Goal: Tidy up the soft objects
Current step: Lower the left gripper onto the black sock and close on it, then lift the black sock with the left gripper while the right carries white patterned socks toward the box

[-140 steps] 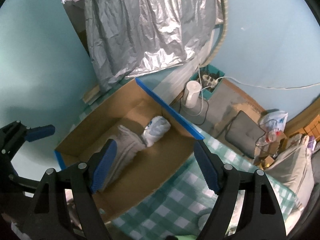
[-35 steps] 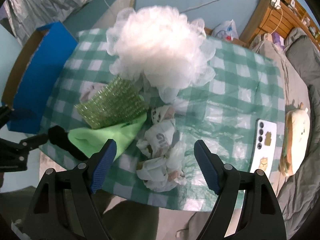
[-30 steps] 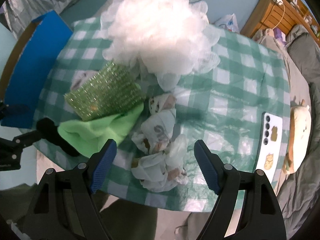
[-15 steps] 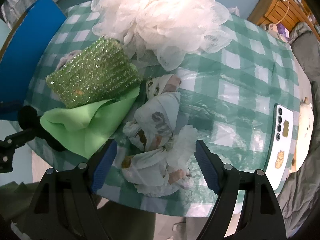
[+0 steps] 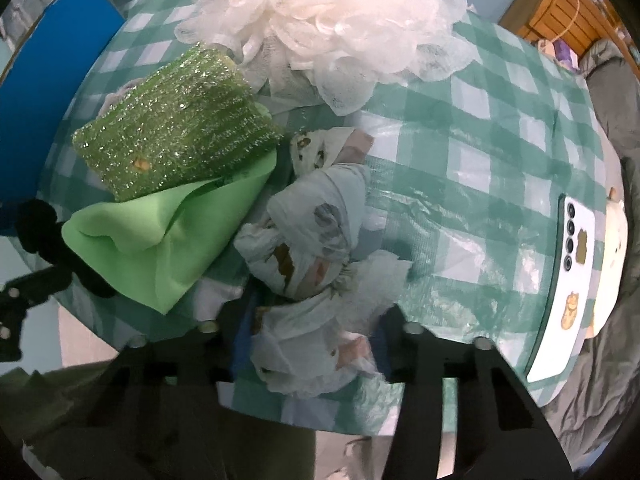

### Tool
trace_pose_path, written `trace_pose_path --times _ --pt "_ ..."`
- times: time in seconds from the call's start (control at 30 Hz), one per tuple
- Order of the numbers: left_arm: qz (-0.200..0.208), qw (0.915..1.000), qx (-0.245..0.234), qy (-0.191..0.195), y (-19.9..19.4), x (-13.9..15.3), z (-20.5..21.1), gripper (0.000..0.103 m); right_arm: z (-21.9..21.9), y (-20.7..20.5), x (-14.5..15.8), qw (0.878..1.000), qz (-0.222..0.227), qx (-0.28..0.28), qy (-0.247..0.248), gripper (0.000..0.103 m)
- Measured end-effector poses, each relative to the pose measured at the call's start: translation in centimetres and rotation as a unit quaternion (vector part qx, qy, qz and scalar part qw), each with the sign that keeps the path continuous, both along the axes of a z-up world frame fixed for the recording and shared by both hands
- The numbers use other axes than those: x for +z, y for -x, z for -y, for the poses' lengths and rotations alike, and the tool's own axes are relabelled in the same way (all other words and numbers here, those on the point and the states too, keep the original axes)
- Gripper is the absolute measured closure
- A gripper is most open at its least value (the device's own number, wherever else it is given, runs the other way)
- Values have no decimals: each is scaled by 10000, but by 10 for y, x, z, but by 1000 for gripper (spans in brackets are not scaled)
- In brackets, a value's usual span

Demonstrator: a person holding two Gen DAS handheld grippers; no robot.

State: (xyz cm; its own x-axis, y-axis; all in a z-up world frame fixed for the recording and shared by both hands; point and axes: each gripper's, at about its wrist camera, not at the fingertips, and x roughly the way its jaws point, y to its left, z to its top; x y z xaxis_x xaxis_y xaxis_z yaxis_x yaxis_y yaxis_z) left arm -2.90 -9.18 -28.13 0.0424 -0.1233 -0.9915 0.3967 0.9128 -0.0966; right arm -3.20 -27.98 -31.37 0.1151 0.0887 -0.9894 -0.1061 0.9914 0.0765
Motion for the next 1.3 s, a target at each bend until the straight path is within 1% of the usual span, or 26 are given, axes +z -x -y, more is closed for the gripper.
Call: trace_pose_path --times 0.07,0.27,0.37,0.47,0.5,0.53,0.57,0.6,0.63,0.73,0.83,0.97,1.17,1.3 --pt "-23 10000 -51 -29 1 -4 5 23 2 2 0 10000 12 -24 -39 64" --pt "-145 9998 -91 -80 3 -17 12 23 5 3 6 10000 67 -11 -28 65" --pt "-150 9998 -51 -75 3 -19 13 23 6 2 15 9999 128 50 -21 68" --pt "-152 9999 64 17 3 -20 9 24 2 6 21 9998 187 96 -33 69" --pt "-172 9998 98 60 3 -20 8 30 1 7 22 9997 198 99 -38 70" --pt "-184 9997 112 76 2 -21 7 41 0 8 24 9997 218 101 -47 70" --pt "-205 9997 121 74 2 -22 5 46 0 9 25 9997 230 100 -53 70" --pt "-219 9997 124 82 1 -22 4 56 5 9 31 9996 246 101 -64 70" --pt "-209 9996 136 107 1 -22 3 61 6 9 33 9996 263 96 -74 70" --pt "-95 9998 170 65 1 -19 -1 63 6 16 41 9994 314 82 -112 70" --pt "-73 9996 250 91 2 -16 -7 64 11 21 48 9992 373 87 -122 70" --pt "-3 9995 299 75 0 -10 -17 65 16 16 55 9988 455 72 -146 70" --pt "267 9993 275 -7 3 13 -25 65 17 13 70 9981 600 78 -143 70" --pt "402 9986 330 -21 -6 30 -23 65 12 10 78 9975 690 121 -134 71"
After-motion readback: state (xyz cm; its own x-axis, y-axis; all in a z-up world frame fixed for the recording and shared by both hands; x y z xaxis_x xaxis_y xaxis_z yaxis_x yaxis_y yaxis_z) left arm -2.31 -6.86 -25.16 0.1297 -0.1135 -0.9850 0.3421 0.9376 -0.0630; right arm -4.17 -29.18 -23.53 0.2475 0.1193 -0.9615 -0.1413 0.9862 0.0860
